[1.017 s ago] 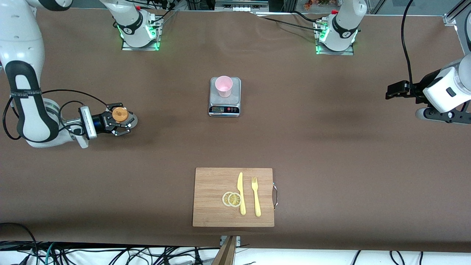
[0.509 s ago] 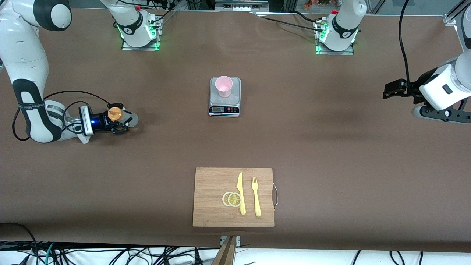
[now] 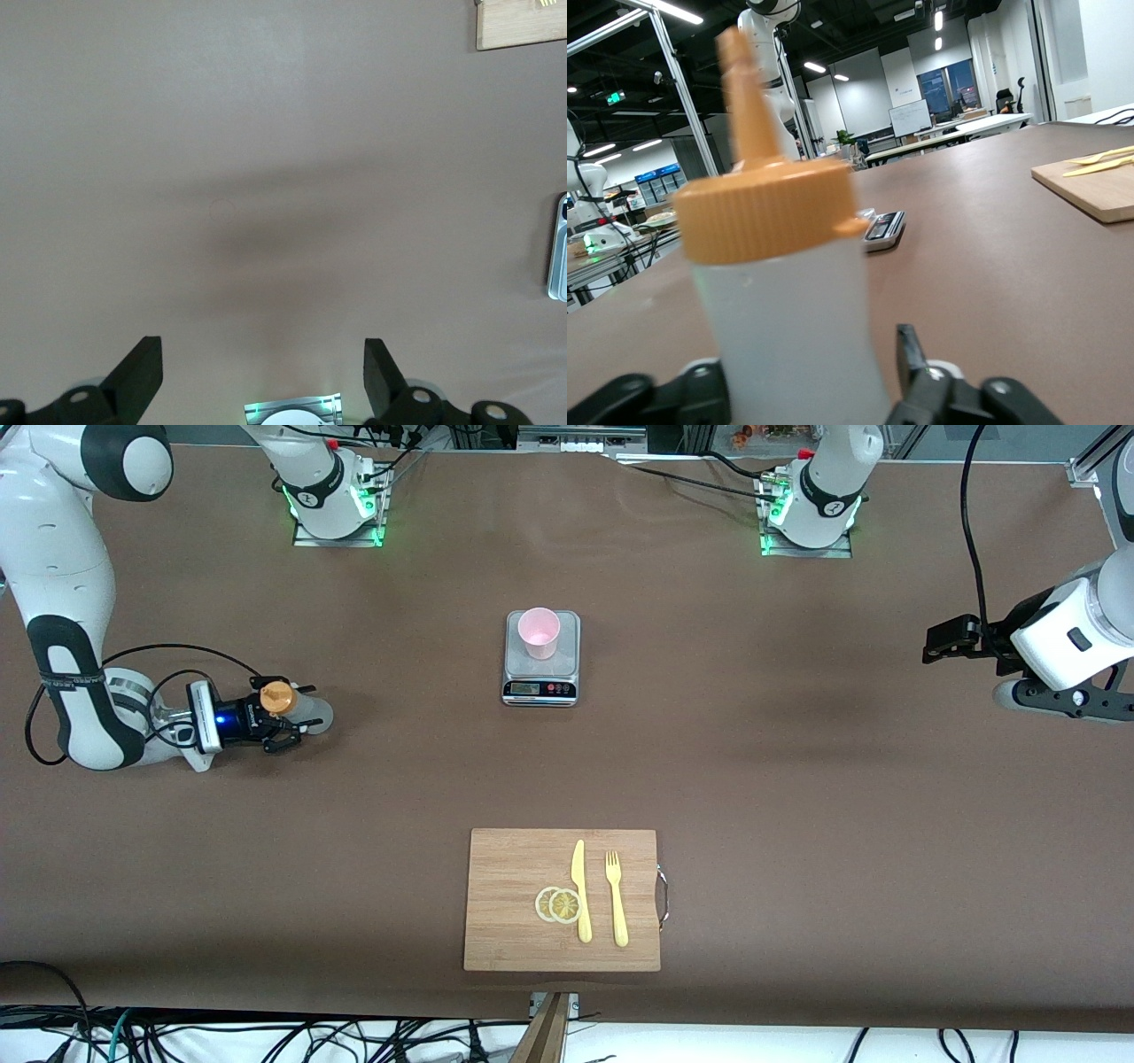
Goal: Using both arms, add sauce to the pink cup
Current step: 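Carry the bottle back and lower it onto the table with the right gripper, then open the right gripper and draw it back from the bottle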
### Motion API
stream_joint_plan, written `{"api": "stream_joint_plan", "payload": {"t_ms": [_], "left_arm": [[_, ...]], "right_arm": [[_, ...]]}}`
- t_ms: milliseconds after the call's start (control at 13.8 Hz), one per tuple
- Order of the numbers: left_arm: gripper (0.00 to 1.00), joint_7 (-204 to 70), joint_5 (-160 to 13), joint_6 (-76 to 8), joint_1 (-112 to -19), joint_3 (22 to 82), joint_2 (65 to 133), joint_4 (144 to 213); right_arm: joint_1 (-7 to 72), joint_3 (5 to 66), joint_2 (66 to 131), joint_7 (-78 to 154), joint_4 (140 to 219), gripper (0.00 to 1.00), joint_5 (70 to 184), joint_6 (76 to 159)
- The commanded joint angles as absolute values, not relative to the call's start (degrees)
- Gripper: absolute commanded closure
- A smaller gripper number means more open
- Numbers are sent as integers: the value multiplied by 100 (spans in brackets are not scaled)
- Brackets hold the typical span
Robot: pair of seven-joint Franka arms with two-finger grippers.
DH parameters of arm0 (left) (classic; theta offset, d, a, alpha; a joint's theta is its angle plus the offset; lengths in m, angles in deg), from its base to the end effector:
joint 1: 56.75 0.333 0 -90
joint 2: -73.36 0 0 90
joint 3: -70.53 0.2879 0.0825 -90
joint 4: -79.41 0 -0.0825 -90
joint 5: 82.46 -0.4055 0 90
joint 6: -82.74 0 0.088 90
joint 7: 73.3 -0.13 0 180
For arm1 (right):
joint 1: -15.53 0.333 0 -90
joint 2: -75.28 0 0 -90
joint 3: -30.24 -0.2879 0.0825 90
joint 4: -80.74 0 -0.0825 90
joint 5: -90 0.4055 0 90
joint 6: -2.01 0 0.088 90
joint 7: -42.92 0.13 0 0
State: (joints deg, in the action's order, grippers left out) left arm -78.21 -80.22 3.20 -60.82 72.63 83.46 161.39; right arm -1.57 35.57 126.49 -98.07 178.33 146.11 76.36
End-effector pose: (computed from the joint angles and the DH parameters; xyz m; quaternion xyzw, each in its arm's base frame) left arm 0.5970 -0.0277 0.5238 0.9920 -0.0610 -0.1087 0.0191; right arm 0.5159 -0.0818 0.0523 -0.5228 -0.5290 -0.3215 0.5860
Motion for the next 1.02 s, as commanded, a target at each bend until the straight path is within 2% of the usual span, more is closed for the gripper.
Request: {"api": "stream_joint_plan", "payload": {"t_ms": [0, 363, 509, 945], "left_arm": [[0, -7901, -8193, 416, -6123, 7281, 8426, 15947], [0, -7910, -8193, 416, -6123, 7281, 8426, 15947], [0, -7910, -8193, 416, -6123, 7281, 8426, 15947], [0, -7910, -8193, 416, -6123, 7290, 8426, 15947]], "right_arm": [[-135, 3639, 12599, -9614, 17445, 0, 14039, 7479], [-135, 4210, 12319, -9341, 17153, 0, 13176, 7347], [-65, 4263, 11793, -8728, 17188, 0, 12685, 7609], [778, 4263, 9991, -5917, 17723, 0, 11427, 8857]]}}
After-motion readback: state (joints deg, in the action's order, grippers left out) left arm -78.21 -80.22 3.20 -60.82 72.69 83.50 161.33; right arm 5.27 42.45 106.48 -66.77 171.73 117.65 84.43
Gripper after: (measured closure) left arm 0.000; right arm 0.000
